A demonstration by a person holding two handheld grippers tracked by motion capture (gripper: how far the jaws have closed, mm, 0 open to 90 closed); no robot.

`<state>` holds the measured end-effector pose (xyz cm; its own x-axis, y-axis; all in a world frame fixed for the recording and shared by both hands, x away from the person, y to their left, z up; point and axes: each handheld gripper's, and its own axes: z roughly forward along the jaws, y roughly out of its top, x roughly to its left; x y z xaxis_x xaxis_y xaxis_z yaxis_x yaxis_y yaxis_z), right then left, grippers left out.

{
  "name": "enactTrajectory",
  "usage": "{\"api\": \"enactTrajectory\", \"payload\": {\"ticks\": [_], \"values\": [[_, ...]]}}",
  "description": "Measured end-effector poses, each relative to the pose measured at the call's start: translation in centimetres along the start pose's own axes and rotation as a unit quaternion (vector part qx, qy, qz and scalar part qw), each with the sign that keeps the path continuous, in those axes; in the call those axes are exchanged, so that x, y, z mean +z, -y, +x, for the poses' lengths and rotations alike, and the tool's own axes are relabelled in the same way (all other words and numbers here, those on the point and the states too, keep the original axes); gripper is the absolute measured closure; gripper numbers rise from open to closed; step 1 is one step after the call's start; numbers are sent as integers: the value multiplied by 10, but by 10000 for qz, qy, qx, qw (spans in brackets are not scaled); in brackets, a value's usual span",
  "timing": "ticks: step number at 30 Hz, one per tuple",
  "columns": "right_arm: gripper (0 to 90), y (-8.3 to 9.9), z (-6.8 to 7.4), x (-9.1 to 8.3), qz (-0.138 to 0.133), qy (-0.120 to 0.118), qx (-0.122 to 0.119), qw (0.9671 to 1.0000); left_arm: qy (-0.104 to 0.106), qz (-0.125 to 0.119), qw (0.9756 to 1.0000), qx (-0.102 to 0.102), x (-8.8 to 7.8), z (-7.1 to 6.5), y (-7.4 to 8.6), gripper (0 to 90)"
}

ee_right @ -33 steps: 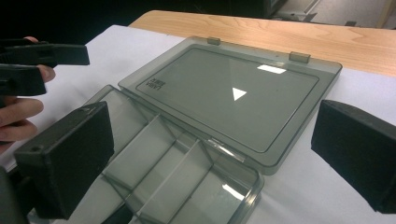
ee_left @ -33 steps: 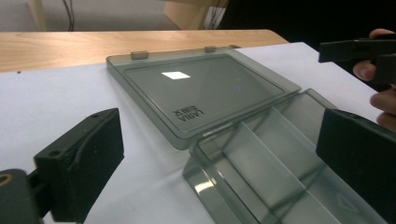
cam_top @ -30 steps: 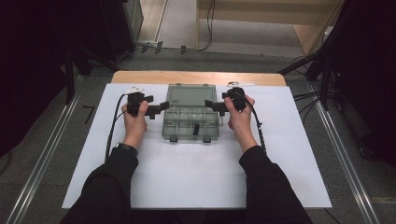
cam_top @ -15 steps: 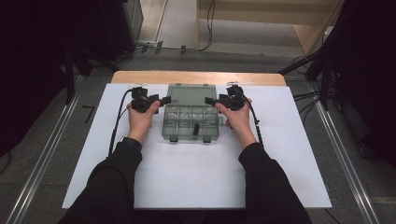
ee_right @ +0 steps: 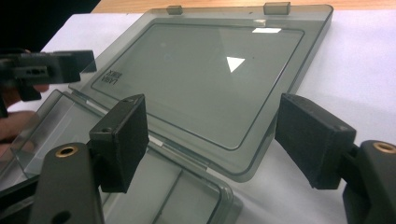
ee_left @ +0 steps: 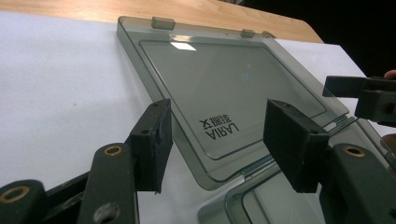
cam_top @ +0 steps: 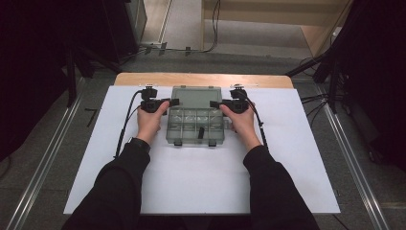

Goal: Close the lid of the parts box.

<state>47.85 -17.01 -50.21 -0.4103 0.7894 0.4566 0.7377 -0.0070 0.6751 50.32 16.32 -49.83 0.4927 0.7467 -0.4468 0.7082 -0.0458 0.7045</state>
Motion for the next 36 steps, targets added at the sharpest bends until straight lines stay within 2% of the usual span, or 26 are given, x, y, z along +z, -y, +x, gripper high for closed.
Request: {"api": "enactTrajectory", "payload": {"ticks": [12,17,19,21,22,23,25,27,36], "values": [[277,3,-3,9,193,198,287,9992,-92,146,9997,-145,6,0,3,420],[311,5,-9,11,256,-30,652,9975,-98,238,9995,-165,6,1,3,420],[335,5,-11,11,266,-133,698,9971,-113,228,9995,-170,6,0,3,421],[386,4,-10,10,260,-99,696,9972,-62,195,9994,-268,6,1,3,423],[419,4,-10,9,252,24,636,9977,11,194,9993,-315,6,2,3,430],[456,4,-9,9,249,53,610,9978,57,201,9992,-328,7,2,3,467],[511,4,-8,8,221,69,553,9982,-17,215,9995,-243,7,1,4,466],[536,4,-8,6,221,131,469,9986,-128,186,9996,-149,6,0,3,516],[711,4,-1,-9,-139,397,29,9991,-211,-94,9995,234,-9,-6,-2,705]]}}
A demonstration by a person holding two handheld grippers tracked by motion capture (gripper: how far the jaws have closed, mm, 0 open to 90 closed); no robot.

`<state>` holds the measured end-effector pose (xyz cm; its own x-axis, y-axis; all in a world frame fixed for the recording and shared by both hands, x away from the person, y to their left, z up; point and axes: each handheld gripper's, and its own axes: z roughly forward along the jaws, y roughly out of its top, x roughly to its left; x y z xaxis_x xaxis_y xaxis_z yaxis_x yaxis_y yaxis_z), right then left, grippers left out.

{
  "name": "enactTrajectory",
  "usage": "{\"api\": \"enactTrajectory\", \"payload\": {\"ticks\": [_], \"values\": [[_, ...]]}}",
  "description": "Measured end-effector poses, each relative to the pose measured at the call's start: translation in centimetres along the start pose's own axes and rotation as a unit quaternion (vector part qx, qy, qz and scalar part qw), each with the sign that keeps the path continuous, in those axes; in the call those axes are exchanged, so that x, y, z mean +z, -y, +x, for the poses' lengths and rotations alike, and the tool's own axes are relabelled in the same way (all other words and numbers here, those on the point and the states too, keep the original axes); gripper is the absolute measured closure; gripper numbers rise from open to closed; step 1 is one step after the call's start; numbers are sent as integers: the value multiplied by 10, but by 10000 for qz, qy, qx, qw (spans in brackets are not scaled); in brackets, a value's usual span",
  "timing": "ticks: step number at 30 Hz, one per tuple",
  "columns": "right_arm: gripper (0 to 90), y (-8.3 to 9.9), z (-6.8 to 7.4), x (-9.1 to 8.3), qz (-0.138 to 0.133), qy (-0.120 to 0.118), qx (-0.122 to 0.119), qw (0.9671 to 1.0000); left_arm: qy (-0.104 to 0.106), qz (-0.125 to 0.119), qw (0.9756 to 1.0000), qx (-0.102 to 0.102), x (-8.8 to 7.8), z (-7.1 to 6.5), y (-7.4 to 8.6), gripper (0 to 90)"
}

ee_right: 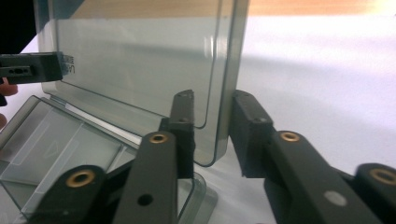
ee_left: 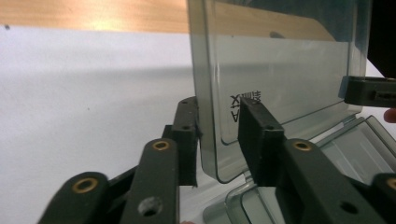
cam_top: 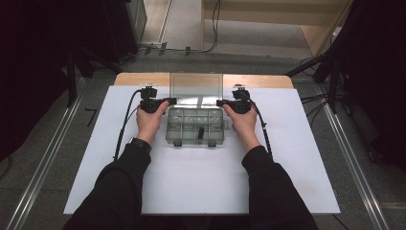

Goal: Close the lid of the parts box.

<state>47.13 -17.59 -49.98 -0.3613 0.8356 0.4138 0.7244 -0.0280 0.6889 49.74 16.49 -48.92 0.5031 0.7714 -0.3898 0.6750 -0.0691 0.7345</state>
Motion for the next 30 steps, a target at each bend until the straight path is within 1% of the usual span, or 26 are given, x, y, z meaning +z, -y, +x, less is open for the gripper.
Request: {"api": "enactTrajectory", "payload": {"ticks": [4,7,9,10,12,13,16,18,20,21,22,24,25,27,30], "values": [[749,2,3,-5,-129,73,-202,9997,1,-115,9997,192,-5,-1,2,750],[761,3,5,-7,-178,171,-415,9988,-10,-116,9996,252,-7,-2,3,756],[772,4,6,-7,-217,189,-544,9981,63,-114,9995,290,-9,0,3,763],[813,5,5,-8,-235,244,-569,9978,120,-117,9995,274,-10,2,3,769],[816,6,4,-8,-254,198,-527,9981,164,-120,9994,296,-11,2,2,776],[818,6,4,-8,-286,199,-530,9980,153,-120,9993,314,-11,2,2,776],[819,7,6,-9,-317,265,-655,9970,102,-117,9993,330,-12,2,2,780],[820,8,7,-9,-328,298,-720,9964,18,-171,9994,302,-14,3,1,808],[820,8,7,-9,-354,318,-803,9956,69,-233,9994,235,-15,4,-1,827],[821,9,8,-9,-380,327,-853,9951,35,-214,9993,291,-15,4,0,831],[820,9,8,-10,-388,333,-878,9948,24,-214,9993,295,-14,4,0,831],[820,10,8,-9,-424,331,-882,9946,81,-219,9995,209,-14,4,0,820],[820,10,8,-9,-429,330,-889,9946,65,-226,9995,233,-13,3,0,809],[820,10,8,-10,-443,340,-923,9942,0,-234,9991,352,-13,1,1,816],[815,9,7,-10,-384,336,-850,9951,-54,-240,9981,563,-15,-1,1,842]]}}
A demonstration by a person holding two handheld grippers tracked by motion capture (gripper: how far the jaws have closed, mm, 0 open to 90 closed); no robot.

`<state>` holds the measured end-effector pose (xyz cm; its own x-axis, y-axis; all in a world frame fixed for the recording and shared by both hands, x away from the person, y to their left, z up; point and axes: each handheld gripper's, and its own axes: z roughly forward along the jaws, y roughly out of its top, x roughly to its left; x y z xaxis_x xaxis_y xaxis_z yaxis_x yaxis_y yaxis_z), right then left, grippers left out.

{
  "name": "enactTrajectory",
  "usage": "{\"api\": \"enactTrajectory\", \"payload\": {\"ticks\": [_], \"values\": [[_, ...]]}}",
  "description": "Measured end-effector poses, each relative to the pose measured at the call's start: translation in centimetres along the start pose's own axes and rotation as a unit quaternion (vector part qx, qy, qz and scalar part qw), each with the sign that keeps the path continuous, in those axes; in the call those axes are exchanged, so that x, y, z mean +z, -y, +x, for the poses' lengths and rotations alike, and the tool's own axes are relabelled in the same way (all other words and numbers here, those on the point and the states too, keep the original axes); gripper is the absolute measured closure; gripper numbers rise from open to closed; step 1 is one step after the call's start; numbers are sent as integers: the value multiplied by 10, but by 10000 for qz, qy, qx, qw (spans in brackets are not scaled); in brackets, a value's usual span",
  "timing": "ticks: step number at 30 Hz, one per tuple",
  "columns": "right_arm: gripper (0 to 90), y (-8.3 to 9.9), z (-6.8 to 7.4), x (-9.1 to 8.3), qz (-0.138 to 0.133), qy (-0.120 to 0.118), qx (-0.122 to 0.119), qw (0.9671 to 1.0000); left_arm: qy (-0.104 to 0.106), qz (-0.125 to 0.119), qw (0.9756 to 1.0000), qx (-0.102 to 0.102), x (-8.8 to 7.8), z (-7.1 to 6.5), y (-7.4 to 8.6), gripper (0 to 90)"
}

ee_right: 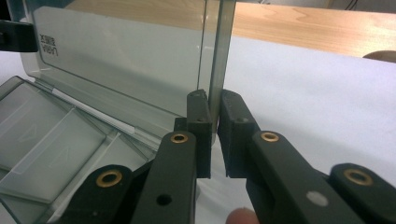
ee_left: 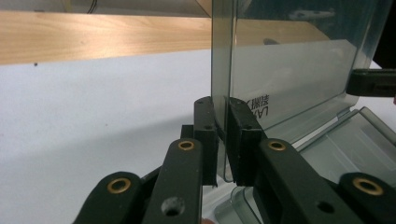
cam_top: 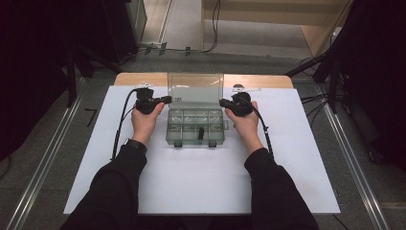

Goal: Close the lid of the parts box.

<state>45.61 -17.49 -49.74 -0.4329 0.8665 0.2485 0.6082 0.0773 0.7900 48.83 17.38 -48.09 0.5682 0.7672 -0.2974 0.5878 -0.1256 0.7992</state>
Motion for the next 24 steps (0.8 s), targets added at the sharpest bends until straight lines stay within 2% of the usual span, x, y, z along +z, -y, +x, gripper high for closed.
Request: {"api": "enactTrajectory", "payload": {"ticks": [3,7,10,13,17,24], "values": [[750,-3,1,1,42,92,40,9999,-94,-15,9999,118,-1,-3,0,846],[719,-14,-3,-5,-153,-1,220,9996,-78,-123,9996,232,-2,-3,2,847],[692,-26,-4,-11,-266,74,316,9991,-90,-169,9995,249,-2,-3,4,847],[667,-36,-4,-14,-312,140,297,9990,-105,-215,9994,260,-2,-4,5,847],[661,-45,-3,-12,-316,157,272,9990,-96,-256,9992,284,-3,-4,6,848],[755,-48,-2,-11,-358,74,385,9986,-104,-318,9990,311,-3,-4,7,848]]}}
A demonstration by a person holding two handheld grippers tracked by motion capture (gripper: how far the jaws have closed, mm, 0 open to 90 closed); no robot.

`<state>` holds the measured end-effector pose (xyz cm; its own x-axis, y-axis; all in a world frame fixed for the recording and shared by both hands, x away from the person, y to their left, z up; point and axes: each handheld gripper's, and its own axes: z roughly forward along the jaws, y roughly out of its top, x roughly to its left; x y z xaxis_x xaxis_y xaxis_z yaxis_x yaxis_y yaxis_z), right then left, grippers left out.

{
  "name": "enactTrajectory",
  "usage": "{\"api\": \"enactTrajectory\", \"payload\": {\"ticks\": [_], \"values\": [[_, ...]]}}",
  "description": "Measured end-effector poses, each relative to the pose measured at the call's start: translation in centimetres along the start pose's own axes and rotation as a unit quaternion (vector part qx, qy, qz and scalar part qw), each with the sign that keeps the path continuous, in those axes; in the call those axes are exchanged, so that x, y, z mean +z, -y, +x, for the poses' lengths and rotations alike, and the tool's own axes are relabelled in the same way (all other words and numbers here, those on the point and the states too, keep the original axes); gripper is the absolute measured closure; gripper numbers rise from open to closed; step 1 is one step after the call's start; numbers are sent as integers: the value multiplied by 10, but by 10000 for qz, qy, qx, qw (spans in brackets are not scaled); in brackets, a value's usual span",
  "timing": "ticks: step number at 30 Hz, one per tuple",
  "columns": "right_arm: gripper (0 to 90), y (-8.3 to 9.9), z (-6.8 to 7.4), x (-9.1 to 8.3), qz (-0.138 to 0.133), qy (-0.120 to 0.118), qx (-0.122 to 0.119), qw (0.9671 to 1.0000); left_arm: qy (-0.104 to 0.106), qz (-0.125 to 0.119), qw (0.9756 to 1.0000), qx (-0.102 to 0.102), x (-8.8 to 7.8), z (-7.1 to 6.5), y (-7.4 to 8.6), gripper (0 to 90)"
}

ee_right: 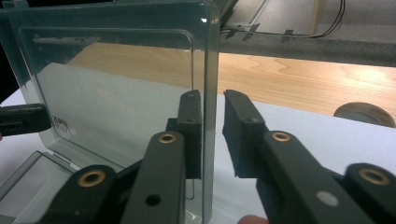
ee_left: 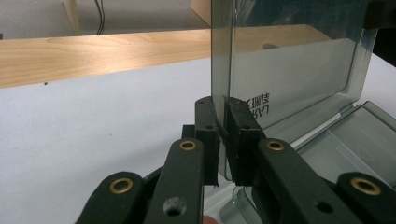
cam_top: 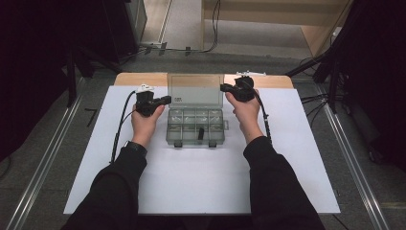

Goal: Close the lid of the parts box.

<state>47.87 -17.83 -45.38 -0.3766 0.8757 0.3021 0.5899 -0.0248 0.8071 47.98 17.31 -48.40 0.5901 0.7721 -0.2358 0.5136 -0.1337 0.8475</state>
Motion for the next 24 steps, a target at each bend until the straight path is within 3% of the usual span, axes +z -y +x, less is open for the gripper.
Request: {"api": "enactTrajectory", "payload": {"ticks": [14,17,21,24], "values": [[827,1,6,-2,-5,129,-110,9999,35,16,10000,-41,0,2,0,847],[828,2,9,-4,-48,174,-176,9997,89,36,9998,-181,-1,3,0,837],[828,4,11,-7,-100,193,-264,9994,203,-11,9992,-349,-7,5,-3,722],[828,7,12,-9,-175,221,-332,9990,300,-117,9985,-454,-16,8,-8,697]]}}
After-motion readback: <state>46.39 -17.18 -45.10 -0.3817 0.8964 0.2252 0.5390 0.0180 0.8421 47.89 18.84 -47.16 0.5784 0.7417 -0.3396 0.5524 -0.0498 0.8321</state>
